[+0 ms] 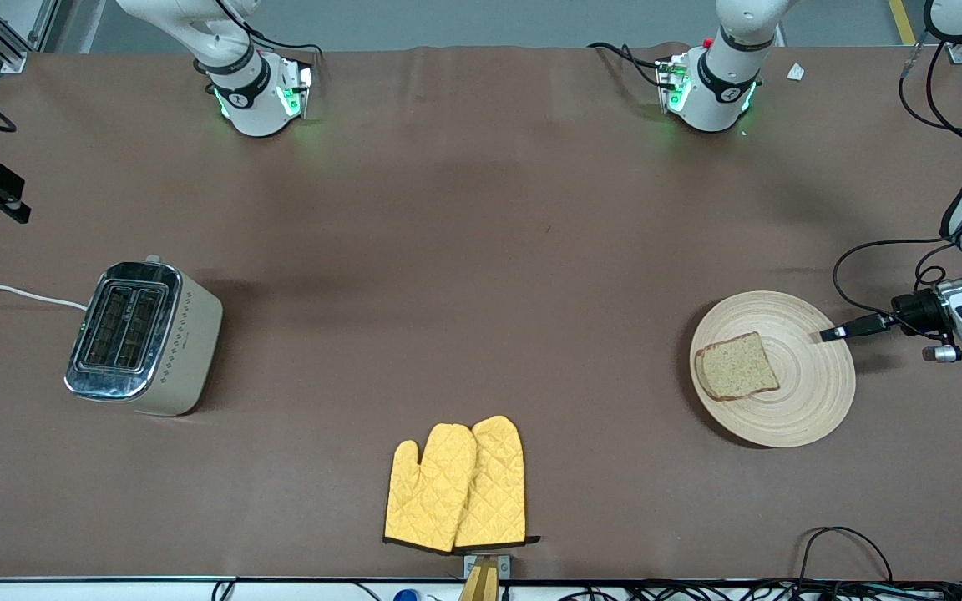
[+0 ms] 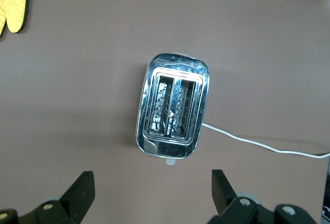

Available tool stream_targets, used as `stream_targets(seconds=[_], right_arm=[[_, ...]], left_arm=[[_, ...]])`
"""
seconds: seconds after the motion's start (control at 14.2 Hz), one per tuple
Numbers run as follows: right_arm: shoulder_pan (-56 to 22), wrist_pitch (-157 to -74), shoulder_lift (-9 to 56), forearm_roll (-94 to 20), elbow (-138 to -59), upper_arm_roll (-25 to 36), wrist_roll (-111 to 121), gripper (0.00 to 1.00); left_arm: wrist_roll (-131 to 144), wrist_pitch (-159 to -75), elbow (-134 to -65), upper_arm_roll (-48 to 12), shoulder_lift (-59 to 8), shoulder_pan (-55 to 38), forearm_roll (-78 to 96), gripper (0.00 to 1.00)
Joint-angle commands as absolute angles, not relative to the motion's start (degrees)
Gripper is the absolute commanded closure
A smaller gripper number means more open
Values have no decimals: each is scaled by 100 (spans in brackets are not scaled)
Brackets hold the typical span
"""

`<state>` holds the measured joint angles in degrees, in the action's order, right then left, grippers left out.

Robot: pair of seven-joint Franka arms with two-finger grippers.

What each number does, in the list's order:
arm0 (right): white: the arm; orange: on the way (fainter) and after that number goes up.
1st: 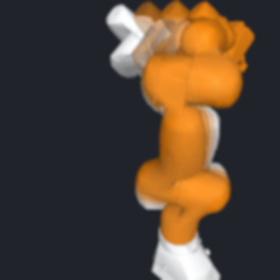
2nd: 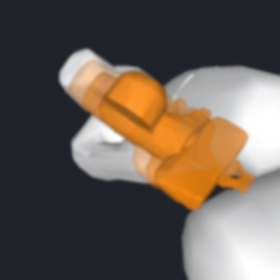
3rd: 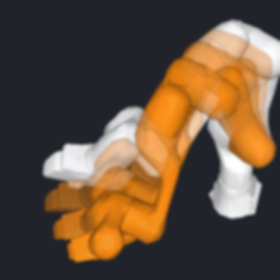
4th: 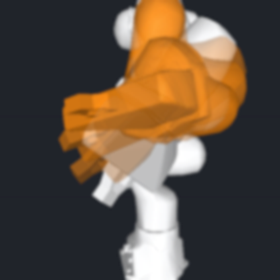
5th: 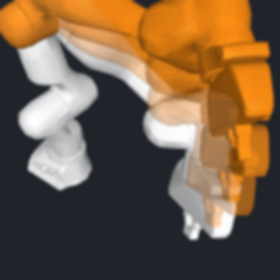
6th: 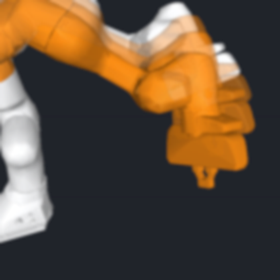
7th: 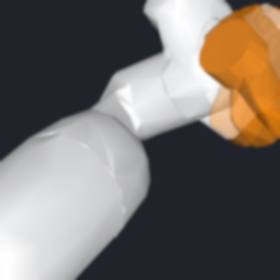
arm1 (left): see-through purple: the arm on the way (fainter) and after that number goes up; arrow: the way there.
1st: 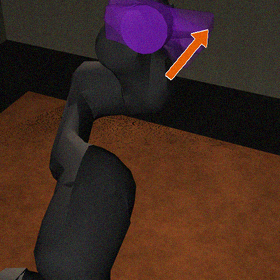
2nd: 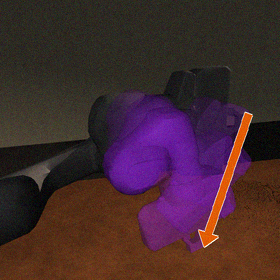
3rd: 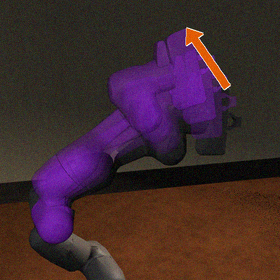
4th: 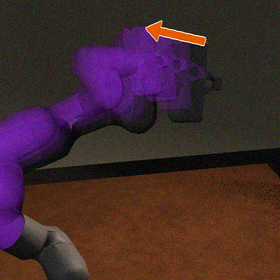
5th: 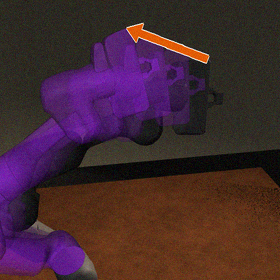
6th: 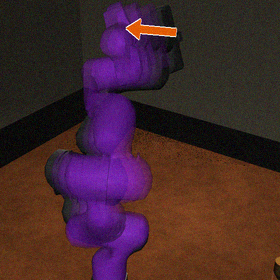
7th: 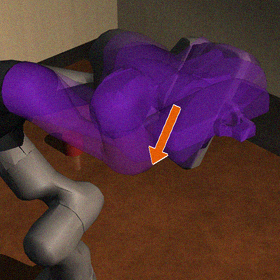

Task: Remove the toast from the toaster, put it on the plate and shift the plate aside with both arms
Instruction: 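Open the left gripper and release the plate rim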

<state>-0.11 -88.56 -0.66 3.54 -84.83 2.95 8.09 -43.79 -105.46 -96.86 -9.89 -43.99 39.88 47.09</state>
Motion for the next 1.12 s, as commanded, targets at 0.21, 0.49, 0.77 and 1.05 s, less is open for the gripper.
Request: stream_targets(seconds=[0.21, 0.49, 0.77, 1.05], right_arm=[[105, -8842, -18, -351, -8719, 466, 686, 0], [70, -8815, -26, -343, -8745, 466, 581, 0], [53, -8842, -26, -281, -8736, 448, 580, 0], [53, -8772, -26, -281, -8736, 448, 580, 0]], left_arm=[[-3220, -9600, -8791, -1317, -4026, 3982, 4036, 0], [-2033, -9554, -8526, -2002, -3131, 3973, 3044, 0], [-1119, -9554, -8201, -2855, -2489, 3955, 1480, 0], [227, -9406, -8183, -4006, -1733, 3946, 72, 0]])
